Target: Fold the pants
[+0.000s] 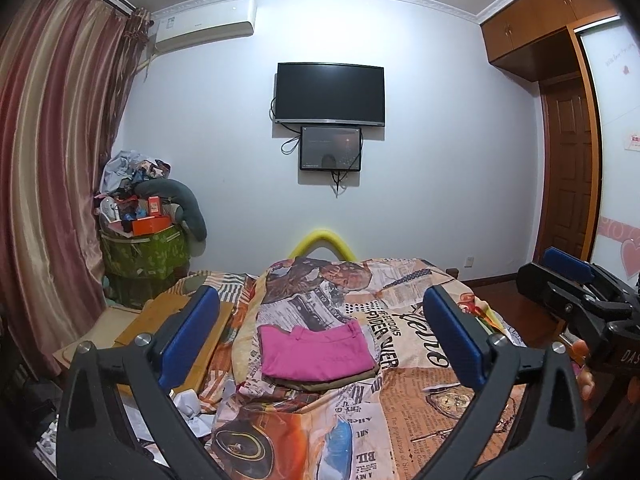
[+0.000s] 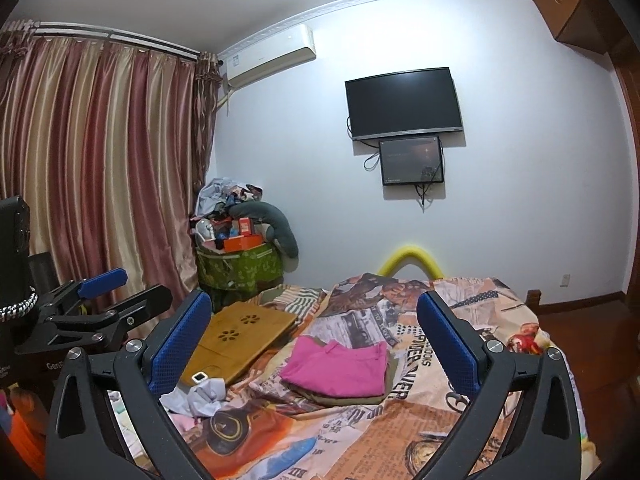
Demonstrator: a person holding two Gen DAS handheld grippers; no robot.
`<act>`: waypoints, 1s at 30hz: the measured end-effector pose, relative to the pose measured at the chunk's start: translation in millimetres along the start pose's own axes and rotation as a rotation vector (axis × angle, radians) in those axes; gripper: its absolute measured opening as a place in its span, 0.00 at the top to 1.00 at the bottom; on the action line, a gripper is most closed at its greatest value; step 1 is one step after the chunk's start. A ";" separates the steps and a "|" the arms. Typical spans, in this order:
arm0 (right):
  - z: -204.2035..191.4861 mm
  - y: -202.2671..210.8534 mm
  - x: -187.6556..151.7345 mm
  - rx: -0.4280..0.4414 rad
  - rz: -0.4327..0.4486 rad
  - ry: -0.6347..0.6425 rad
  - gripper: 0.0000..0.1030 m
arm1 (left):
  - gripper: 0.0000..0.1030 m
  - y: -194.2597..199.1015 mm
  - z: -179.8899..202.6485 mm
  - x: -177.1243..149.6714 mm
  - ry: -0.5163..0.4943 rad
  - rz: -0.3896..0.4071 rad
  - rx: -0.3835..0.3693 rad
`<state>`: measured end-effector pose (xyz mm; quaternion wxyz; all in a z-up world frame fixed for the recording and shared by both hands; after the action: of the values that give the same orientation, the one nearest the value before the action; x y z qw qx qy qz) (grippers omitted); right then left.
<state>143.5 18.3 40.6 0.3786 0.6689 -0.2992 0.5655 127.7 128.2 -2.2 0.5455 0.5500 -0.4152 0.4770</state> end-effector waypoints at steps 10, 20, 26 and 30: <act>0.4 1.7 -1.6 -0.008 -0.006 -0.003 0.01 | 0.00 -1.6 1.6 -2.3 -0.004 -0.001 0.001; -2.0 0.6 -3.0 -0.011 -0.032 -0.004 0.01 | 0.00 -3.4 -2.3 -4.8 0.004 -0.007 -0.015; 0.0 1.1 -3.4 -0.019 -0.033 -0.008 0.01 | 0.00 -3.7 -3.0 -6.3 0.005 -0.008 -0.019; 1.4 1.0 -5.1 -0.022 -0.039 -0.015 0.01 | 0.00 -4.0 -3.5 -6.6 0.006 -0.010 -0.018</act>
<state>142.5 16.4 35.6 0.3945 0.6748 -0.2951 0.5495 130.0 131.4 -9.6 0.5540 0.5456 -0.4153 0.4721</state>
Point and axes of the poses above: each gripper's, at about its wrist camera, not at the fingertips, and y roughly against the way its jaws point, z to its right, x to its top, the point moved 10 cm from there along -y, roughly the way its jaws point, and after that the axes turned 9 degrees about -x, right-handed, at the moved point
